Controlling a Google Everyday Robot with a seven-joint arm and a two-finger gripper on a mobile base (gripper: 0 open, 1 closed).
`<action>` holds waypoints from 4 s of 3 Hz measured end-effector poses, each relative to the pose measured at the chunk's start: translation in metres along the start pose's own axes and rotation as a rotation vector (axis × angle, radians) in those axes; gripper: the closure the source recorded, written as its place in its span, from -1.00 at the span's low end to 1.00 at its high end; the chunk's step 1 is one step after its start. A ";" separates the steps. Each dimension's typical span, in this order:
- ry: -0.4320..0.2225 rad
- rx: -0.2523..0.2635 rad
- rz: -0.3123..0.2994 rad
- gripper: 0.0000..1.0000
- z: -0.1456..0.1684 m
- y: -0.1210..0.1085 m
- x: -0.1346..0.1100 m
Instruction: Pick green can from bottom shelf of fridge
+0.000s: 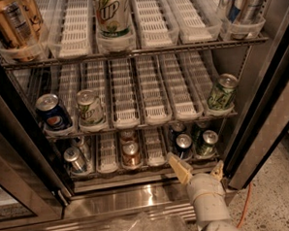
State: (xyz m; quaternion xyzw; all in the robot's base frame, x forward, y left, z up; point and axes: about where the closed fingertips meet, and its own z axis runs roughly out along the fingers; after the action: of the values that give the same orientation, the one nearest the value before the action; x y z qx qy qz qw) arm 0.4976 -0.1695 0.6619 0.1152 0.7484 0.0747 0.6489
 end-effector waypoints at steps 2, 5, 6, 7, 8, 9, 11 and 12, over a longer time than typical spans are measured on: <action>-0.034 0.124 -0.012 -1.00 0.004 -0.021 -0.002; 0.161 0.164 0.062 -1.00 0.011 -0.022 0.057; 0.161 0.165 0.063 -1.00 0.011 -0.022 0.057; 0.140 0.218 0.065 -1.00 0.018 -0.028 0.064; 0.118 0.286 0.055 -1.00 0.016 -0.042 0.059; 0.117 0.286 0.055 -1.00 0.016 -0.042 0.059; 0.028 0.388 -0.002 -1.00 0.016 -0.057 0.048; 0.000 0.410 -0.019 -1.00 0.021 -0.056 0.046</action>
Offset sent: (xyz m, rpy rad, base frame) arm 0.0027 -0.0022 -0.0055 -0.0131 0.0075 -0.0373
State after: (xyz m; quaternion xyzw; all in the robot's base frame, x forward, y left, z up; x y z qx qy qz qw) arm 0.5076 -0.2118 0.6000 0.2378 0.7490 -0.0851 0.6125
